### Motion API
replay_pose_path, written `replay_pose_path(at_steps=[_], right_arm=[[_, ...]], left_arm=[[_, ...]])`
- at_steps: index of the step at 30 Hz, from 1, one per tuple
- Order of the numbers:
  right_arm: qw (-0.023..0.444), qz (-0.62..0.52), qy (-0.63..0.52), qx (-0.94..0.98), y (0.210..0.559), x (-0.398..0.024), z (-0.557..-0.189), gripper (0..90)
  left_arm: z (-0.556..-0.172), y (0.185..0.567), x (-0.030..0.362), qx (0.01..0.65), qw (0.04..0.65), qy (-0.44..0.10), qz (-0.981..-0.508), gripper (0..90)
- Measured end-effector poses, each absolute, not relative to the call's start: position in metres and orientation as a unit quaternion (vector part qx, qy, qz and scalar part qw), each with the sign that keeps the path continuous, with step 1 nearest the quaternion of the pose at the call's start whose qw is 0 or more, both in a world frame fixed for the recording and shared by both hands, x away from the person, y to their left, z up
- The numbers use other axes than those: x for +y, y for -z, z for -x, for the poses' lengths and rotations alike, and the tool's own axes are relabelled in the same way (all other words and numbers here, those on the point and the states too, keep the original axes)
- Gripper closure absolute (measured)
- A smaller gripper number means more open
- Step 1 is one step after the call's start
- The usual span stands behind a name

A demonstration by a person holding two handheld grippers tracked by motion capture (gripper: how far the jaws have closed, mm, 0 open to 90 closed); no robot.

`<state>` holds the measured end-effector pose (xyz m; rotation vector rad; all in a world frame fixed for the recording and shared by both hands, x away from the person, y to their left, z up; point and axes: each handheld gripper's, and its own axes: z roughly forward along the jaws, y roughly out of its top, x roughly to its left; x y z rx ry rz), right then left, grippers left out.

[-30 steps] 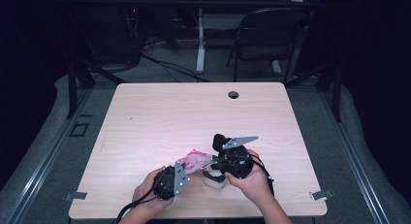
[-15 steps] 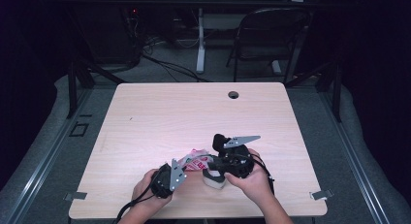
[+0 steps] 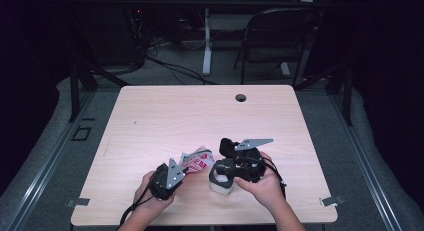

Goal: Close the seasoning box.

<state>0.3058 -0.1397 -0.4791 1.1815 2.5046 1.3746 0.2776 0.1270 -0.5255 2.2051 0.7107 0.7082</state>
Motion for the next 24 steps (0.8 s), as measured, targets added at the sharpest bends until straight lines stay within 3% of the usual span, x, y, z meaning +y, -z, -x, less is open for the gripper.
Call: replay_pose_path(at_steps=[24], right_arm=[[0.035, -0.389, -0.444, 0.807, 0.481, -0.141, -0.307, 55.1]], left_arm=[[-0.290, 0.513, 0.177, 0.348, 0.394, -0.271, -0.807, 88.9]])
